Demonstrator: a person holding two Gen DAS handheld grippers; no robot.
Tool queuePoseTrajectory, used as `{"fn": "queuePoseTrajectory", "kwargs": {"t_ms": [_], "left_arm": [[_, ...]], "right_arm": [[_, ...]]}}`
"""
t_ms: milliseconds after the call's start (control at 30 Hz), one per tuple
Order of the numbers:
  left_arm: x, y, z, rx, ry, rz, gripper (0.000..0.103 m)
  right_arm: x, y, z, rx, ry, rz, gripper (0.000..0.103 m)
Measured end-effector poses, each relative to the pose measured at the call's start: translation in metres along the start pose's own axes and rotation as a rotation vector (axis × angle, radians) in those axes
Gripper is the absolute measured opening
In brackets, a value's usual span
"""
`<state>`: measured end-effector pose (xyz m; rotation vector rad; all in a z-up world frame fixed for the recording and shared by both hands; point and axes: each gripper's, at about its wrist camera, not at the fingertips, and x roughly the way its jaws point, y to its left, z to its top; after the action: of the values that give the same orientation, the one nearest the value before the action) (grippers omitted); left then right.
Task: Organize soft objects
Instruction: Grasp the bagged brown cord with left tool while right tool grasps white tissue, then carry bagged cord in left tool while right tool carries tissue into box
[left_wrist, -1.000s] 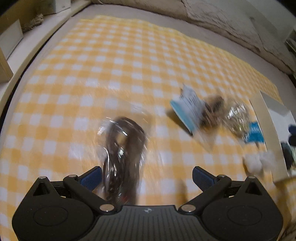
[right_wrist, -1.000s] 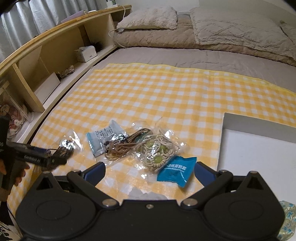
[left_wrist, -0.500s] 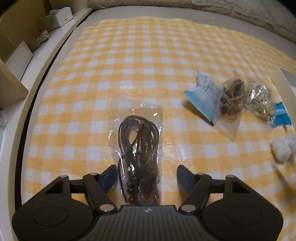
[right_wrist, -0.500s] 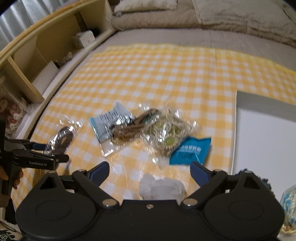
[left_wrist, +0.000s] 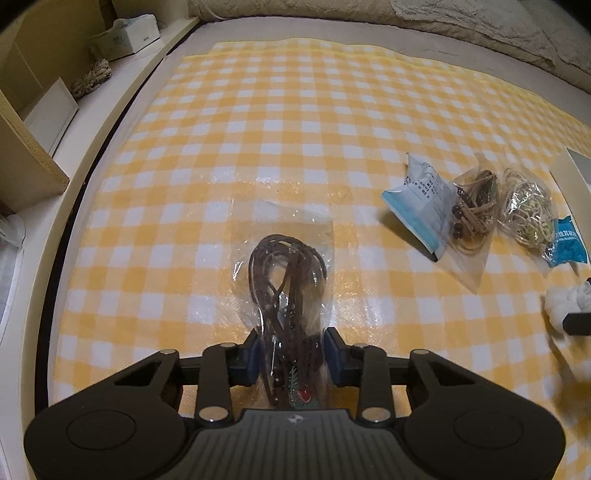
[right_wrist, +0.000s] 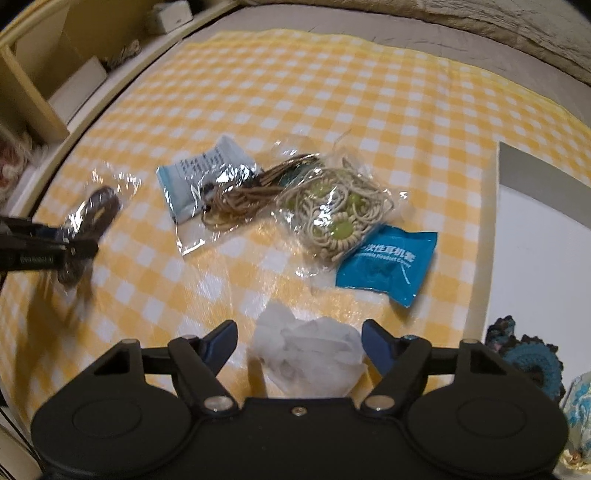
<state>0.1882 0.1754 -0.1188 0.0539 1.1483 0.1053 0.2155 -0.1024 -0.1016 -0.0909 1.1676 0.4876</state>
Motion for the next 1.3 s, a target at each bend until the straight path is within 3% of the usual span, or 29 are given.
{"fn": "queuePoseTrajectory", "kwargs": {"t_ms": [67, 133, 167, 333, 400, 833, 1033, 1300], "left_arm": [[-0.001, 0.0, 0.0, 0.001, -0.002, 0.0, 0.035], [-0.001, -0.001, 0.0, -0.002, -0.005, -0.001, 0.033], [-0.002, -0.001, 0.0, -0.003, -0.007, -0.001, 0.032], [-0.004, 0.0, 0.0, -0.023, -0.014, -0.007, 0.029], [-0.006, 0.001, -0.001, -0.031, -0.016, -0.013, 0.028], [-0.034, 0.002, -0.004, -0.09, -0.086, -0.025, 0.027], [-0.056, 0.002, 0.001, -0.154, -0.163, -0.026, 0.027], [-0.085, -0.026, 0.017, -0.178, -0.267, -0.095, 0.027]], "right_arm": [[0.002, 0.003, -0.001, -0.026, 0.016, -0.006, 0.071], [0.005, 0.005, -0.003, -0.05, 0.037, -0.013, 0.059], [0.006, 0.006, -0.004, -0.06, 0.045, -0.016, 0.058], [0.001, 0.006, -0.003, -0.087, 0.026, -0.025, 0.043], [-0.002, 0.006, -0.002, -0.093, 0.01, -0.023, 0.025], [-0.023, 0.009, -0.006, -0.106, -0.063, 0.006, 0.024], [-0.042, -0.002, -0.007, -0.078, -0.117, 0.004, 0.024], [-0.082, -0.028, -0.005, -0.002, -0.239, 0.007, 0.024]]}}
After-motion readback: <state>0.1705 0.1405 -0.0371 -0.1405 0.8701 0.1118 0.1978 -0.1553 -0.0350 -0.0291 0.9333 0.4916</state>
